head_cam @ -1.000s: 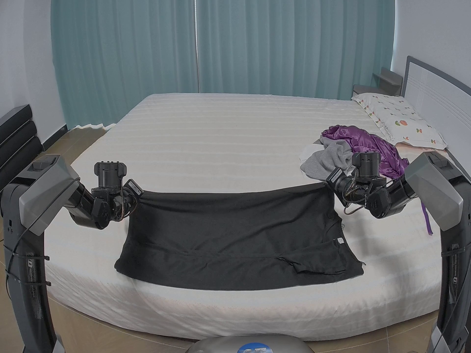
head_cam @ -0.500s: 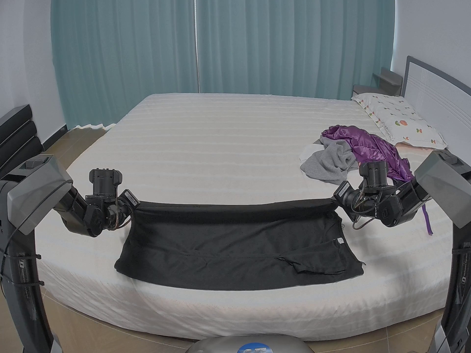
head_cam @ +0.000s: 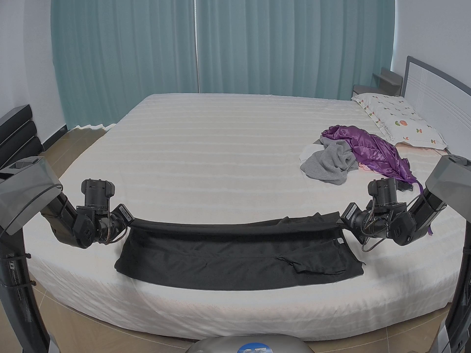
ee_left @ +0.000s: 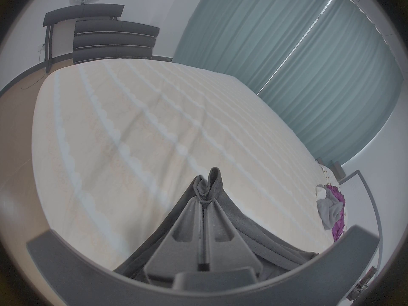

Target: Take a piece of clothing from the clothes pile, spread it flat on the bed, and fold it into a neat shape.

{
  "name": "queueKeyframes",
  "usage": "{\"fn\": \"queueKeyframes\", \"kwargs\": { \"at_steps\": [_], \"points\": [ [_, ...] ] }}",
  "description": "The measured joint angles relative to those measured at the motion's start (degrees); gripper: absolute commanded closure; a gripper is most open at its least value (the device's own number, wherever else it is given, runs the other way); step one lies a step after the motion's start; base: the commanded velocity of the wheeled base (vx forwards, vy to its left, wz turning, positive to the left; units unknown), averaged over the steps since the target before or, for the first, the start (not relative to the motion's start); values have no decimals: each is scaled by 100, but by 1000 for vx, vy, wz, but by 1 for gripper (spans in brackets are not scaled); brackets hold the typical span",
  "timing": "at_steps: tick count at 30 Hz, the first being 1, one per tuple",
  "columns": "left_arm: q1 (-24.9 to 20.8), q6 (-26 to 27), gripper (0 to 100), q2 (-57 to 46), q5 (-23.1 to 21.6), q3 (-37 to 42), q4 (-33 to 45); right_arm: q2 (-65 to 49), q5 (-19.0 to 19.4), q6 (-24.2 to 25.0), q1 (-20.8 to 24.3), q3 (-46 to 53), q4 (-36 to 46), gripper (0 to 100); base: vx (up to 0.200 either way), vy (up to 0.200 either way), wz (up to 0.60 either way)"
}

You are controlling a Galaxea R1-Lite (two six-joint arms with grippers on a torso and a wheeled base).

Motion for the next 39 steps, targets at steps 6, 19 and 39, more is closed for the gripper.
{"fn": "queueKeyframes", "kwargs": {
  "at_steps": [6, 19, 39],
  "points": [
    [-35, 20, 100, -41, -7, 352, -22, -11, 13, -329, 13, 460, -285, 100, 0, 0, 0],
    [-52, 134, 0, -66, -150, 757, -49, 134, 13, -518, 26, 811, -369, 0, 0, 0, 0],
    [176, -57, 0, 139, -1023, -304, -22, 195, 1106, 421, -325, 112, -789, 0, 0, 0, 0]
  ]
}}
